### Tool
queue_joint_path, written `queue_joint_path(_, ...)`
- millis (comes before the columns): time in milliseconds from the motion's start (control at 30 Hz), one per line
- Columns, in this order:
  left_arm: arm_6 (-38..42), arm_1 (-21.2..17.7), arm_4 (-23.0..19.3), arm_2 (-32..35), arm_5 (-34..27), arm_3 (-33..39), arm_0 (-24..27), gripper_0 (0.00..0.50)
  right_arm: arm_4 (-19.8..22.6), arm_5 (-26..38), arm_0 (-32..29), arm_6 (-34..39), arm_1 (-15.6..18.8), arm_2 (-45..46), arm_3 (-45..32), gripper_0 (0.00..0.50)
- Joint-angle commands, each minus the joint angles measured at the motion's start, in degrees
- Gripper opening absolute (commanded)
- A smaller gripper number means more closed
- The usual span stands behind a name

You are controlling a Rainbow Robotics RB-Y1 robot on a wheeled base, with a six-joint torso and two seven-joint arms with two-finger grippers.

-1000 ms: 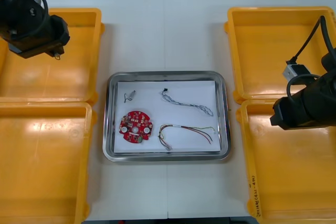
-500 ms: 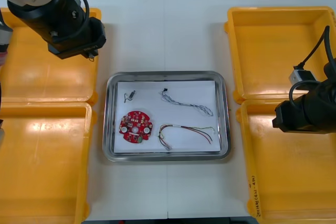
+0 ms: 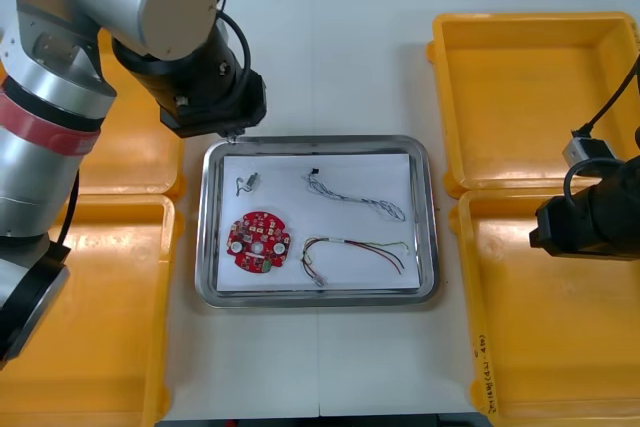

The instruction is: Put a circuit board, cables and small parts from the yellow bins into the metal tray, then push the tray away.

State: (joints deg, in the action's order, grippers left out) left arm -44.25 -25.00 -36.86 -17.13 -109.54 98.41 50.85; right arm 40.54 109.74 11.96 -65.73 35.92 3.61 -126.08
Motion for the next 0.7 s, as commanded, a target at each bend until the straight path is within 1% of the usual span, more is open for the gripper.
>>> queue_joint_path(33,4.35,2.15,1.09,-2.12,-0.46,0.38,3.2,0.0,0.15,0.26,-0.8,-5.29,-1.73,3.77,-0.04,0.5)
queue_joint_path(133,4.08,2.85,1.18,-3.08,0.55,-1.2,3.2,0.0,0.68,0.26,-0.97,-6.16,-1.9,4.65,0.22,0.5)
queue_joint_path(300,3.82,3.91,1.44,-5.11,3.98,-4.46,3.2,0.0,1.03,0.26,-1.32,-6.25,-1.9,5.0,0.22,0.5)
queue_joint_path(700,3.65,4.79,2.5,-9.76,9.78,-9.11,3.11,0.0,1.12,0.26,-3.08,-6.25,-1.9,5.44,0.22,0.5)
